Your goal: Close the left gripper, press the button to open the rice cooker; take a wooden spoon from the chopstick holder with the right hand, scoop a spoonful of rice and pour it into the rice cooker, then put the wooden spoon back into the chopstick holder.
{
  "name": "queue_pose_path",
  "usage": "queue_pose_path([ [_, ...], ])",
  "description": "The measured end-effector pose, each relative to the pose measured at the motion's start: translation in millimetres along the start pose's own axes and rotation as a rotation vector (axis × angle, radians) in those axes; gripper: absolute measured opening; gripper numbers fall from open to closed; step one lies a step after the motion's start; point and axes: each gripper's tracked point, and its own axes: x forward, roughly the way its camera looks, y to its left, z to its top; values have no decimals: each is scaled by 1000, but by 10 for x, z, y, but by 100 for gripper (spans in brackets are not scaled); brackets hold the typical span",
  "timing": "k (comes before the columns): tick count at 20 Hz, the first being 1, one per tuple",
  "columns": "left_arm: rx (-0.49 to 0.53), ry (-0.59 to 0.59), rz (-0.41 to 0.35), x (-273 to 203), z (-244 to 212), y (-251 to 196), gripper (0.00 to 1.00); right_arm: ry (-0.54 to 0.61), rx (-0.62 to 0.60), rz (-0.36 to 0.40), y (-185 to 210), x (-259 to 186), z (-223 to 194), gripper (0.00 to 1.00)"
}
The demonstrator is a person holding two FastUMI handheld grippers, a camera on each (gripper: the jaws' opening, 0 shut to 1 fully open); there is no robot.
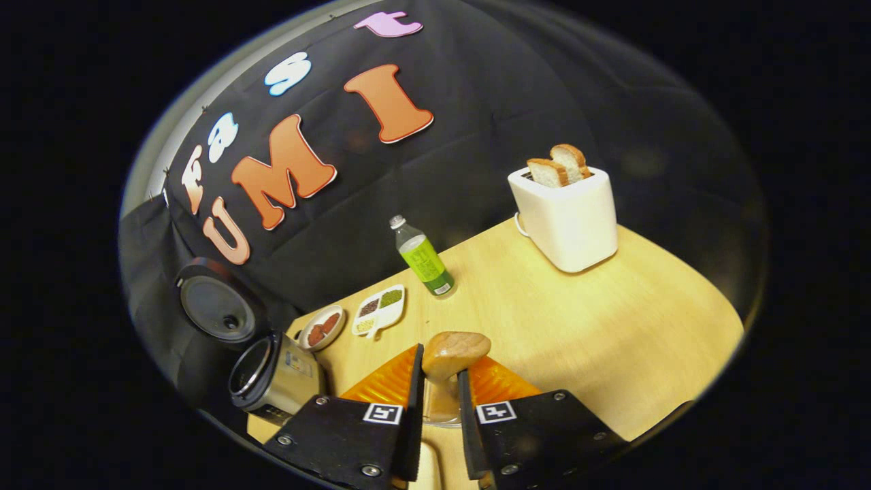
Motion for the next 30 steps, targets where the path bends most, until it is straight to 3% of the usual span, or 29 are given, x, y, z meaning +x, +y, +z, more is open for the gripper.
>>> queue_pose_path([
  [1, -5, 2, -6, 13, -25, 17, 96, -29, -37, 2, 22, 3, 39, 20],
  [6, -30, 16, -79, 295, -30, 151, 96, -113, -167, -27, 282, -276, 251, 13],
  [10, -21, 11, -152, 556, -13, 210, 96, -187, -249, -94, 529, -636, 464, 12],
  [11, -15, 10, -171, 615, -12, 223, 96, -193, -261, -108, 587, -727, 489, 8],
  [14, -14, 1, -232, 799, 9, 224, 96, -228, -316, -107, 922, -1061, 479, 7],
  [21, -51, 16, -347, 1132, -140, 196, 96, -169, -379, -90, 1480, -1387, -84, 7],
  [26, -57, 28, -389, 1237, -222, 246, 96, -105, -419, -140, 1487, -1328, -545, 7],
  [30, -45, 30, -398, 1277, -244, 345, 96, -53, -575, -237, 1367, -1277, -785, 7],
])
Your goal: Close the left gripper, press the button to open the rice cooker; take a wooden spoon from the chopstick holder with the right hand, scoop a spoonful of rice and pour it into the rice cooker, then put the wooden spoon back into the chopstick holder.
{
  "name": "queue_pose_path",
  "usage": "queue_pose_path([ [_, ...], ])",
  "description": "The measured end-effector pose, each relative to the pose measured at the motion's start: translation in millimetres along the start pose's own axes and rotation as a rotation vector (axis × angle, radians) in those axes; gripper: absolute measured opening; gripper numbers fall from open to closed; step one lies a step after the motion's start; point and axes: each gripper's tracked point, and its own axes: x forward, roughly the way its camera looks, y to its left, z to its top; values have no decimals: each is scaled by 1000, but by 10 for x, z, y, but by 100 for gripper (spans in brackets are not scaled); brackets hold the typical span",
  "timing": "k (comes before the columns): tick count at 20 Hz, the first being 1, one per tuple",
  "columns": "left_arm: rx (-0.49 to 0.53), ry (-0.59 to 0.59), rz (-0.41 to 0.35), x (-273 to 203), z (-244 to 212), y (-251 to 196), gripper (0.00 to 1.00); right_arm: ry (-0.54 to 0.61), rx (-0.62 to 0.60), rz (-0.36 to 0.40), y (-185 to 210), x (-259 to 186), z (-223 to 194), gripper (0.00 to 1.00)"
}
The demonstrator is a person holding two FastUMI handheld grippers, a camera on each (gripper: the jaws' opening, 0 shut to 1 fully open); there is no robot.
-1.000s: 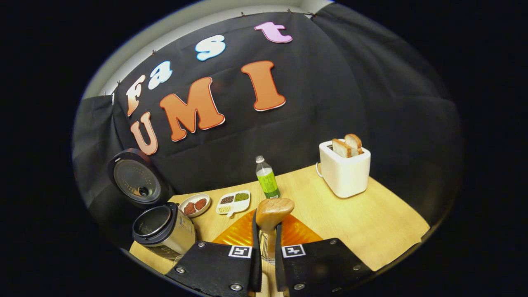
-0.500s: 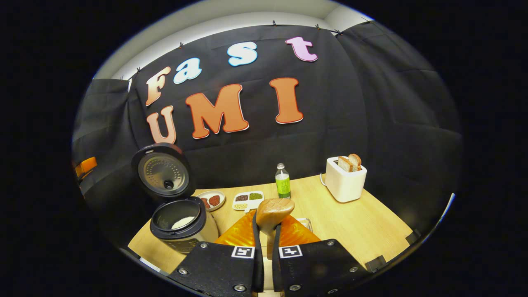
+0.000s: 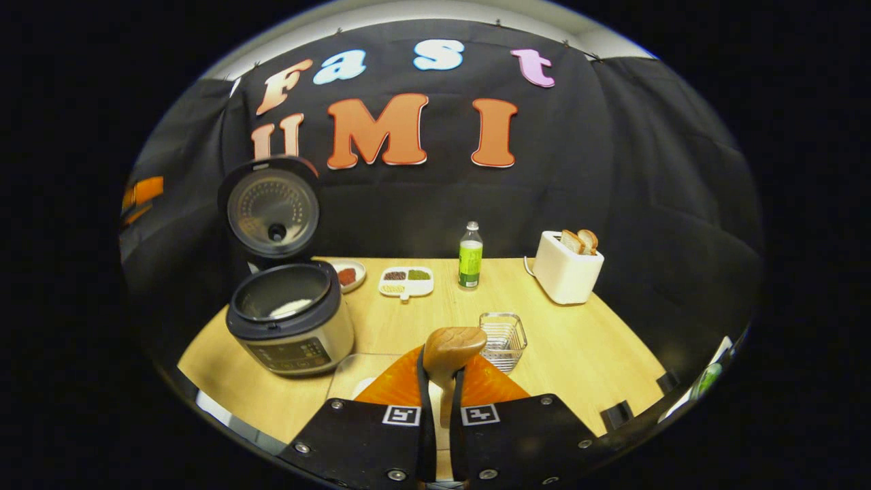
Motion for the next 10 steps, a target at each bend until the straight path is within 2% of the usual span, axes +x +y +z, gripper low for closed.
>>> queue_pose_path([
  [2, 15, 5, 0, 1, -30, 52, 94, 25, -64, -14, 40, 2, -76, 7],
  [6, 1, 34, -5, 22, -144, 128, 94, 90, -100, -60, 88, 39, -343, 7],
  [8, 0, 44, -4, 30, -165, 162, 94, 89, -69, -79, 123, 40, -412, 7],
  [9, 3, 44, -2, 32, -161, 181, 94, 81, -37, -86, 123, 30, -405, 3],
  [10, 4, 44, -4, 34, -151, 186, 95, 78, 19, -82, 142, 8, -420, 7],
])
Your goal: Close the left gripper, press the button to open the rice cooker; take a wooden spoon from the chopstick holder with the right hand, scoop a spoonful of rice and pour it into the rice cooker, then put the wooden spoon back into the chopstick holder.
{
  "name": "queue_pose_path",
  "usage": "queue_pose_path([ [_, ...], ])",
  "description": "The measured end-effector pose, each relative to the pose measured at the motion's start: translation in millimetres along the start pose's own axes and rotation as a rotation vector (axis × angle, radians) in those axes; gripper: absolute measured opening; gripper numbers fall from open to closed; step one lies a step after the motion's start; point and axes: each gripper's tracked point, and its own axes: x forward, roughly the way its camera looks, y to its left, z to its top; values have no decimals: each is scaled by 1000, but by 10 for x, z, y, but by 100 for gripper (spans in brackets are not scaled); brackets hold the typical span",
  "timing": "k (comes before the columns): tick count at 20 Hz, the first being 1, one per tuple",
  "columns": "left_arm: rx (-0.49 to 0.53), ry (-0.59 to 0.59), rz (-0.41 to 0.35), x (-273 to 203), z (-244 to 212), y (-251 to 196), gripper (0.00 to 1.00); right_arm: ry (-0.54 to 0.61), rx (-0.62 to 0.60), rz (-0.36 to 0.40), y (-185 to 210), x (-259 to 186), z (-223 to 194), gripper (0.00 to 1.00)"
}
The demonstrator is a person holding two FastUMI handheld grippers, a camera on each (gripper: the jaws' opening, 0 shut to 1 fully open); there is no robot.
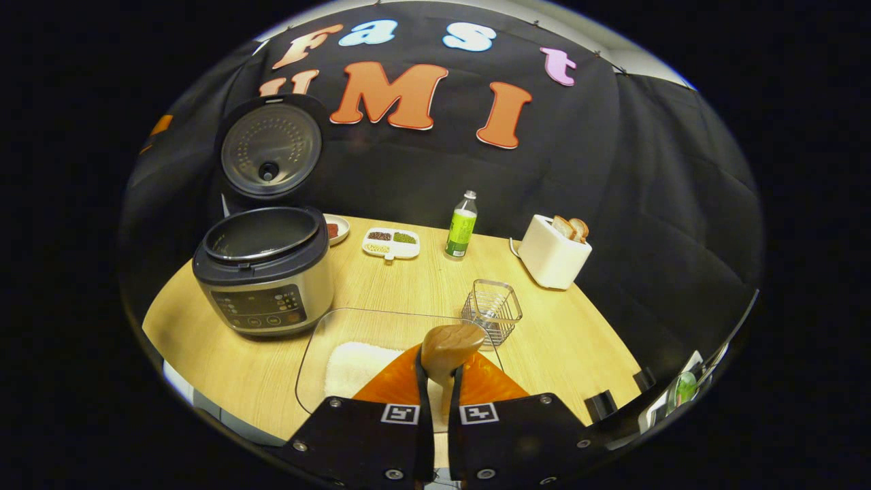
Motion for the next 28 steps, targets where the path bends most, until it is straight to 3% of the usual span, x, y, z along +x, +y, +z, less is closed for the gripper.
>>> queue_pose_path([
  [5, 0, 19, -15, -52, -76, -44, 96, 10, 293, 90, 228, 41, -94, 7],
  [9, 0, 23, -14, -112, -87, -55, 95, -8, 424, 89, 142, 111, -68, 7],
  [13, -10, 13, -16, -135, -48, -90, 95, 10, 550, 140, 127, 145, -73, 7],
  [19, -27, 17, -22, -110, -42, -186, 95, 30, 915, 270, 107, 192, -117, 7],
  [25, -18, 16, -26, -81, 0, -303, 95, 77, 1229, 294, -84, 273, -329, 7],
  [28, -13, 1, -23, -80, 71, -336, 96, 82, 1319, 297, -222, 235, -367, 7],
])
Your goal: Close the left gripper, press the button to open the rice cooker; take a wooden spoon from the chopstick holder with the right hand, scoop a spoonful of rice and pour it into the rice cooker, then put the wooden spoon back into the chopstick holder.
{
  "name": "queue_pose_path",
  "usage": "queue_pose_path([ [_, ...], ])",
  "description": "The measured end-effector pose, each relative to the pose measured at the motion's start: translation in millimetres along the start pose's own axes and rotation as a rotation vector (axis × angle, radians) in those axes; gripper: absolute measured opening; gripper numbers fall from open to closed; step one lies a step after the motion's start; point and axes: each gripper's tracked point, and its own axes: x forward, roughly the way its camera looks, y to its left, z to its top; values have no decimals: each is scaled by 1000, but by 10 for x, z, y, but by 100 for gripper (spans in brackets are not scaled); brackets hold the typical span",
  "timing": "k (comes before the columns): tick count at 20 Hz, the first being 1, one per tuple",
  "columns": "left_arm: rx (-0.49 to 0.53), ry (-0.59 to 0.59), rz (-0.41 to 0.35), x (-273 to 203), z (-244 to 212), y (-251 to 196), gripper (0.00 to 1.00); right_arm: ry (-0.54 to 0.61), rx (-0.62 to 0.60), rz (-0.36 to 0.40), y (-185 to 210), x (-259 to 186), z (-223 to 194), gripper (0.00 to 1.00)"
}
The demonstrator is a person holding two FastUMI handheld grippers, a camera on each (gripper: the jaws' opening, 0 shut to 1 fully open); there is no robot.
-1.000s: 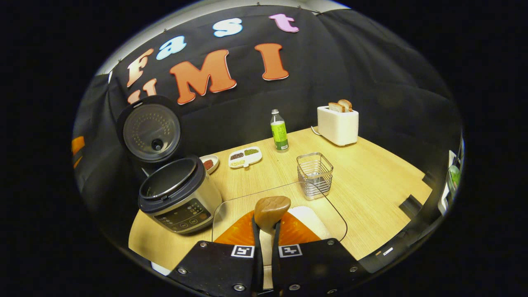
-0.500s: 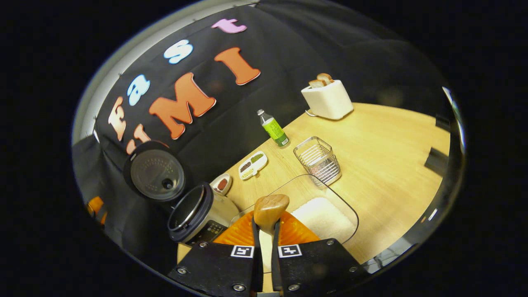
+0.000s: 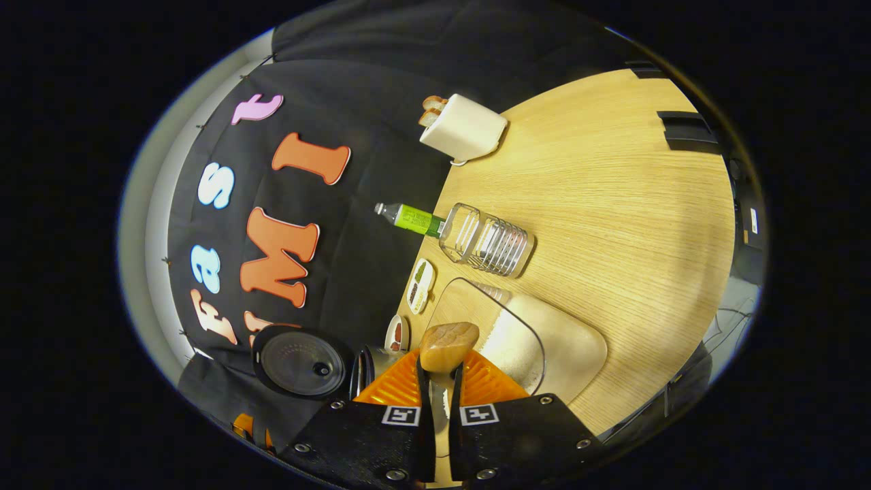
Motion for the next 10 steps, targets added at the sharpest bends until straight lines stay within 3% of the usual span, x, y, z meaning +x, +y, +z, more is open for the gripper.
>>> queue_pose_path([
  [10, -11, 0, 12, 81, -12, -138, 96, -22, 115, 84, 397, -173, 447, 7],
])
